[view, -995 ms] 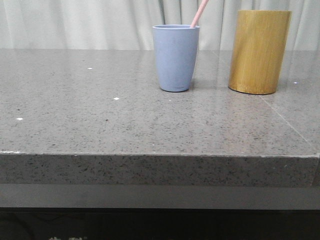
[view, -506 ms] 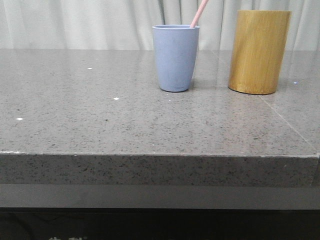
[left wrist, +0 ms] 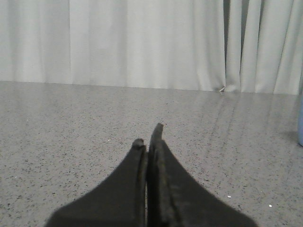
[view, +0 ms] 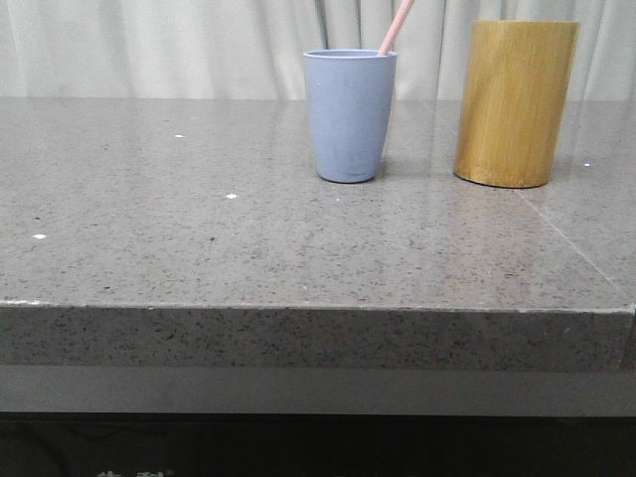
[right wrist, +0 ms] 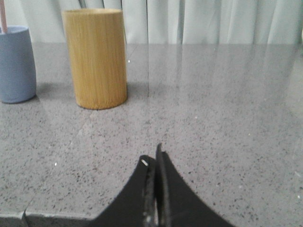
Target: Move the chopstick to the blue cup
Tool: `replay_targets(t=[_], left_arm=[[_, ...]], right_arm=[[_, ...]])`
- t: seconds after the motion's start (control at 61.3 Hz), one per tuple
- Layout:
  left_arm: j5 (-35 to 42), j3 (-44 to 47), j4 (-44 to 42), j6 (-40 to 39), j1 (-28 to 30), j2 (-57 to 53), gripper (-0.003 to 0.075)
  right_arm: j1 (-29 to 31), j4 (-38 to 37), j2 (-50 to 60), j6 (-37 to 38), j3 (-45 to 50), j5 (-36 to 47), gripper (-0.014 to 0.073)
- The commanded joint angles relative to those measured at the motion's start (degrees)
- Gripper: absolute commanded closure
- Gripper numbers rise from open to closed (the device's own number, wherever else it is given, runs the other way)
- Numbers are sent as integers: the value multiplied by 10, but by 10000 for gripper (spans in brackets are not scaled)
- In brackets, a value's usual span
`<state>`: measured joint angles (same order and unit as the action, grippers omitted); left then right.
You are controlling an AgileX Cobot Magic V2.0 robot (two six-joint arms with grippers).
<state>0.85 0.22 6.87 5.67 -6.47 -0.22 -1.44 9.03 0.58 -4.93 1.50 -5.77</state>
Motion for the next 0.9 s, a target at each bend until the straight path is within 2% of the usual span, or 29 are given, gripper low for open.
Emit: replay_targets(t=[0.0, 0.522, 0.669, 0.881], left_arm=[[47, 7, 4, -2, 2, -14, 739], [47, 7, 4, -2, 2, -14, 739], [47, 7, 4, -2, 2, -14, 739], [47, 7, 4, -2, 2, -14, 739]], right_arm=[[4, 3, 12, -2, -2, 63, 662], [4, -16, 12, -2, -2, 72, 662], [4, -43, 13, 49, -2, 84, 662], [4, -44, 13, 52, -2, 86, 662]])
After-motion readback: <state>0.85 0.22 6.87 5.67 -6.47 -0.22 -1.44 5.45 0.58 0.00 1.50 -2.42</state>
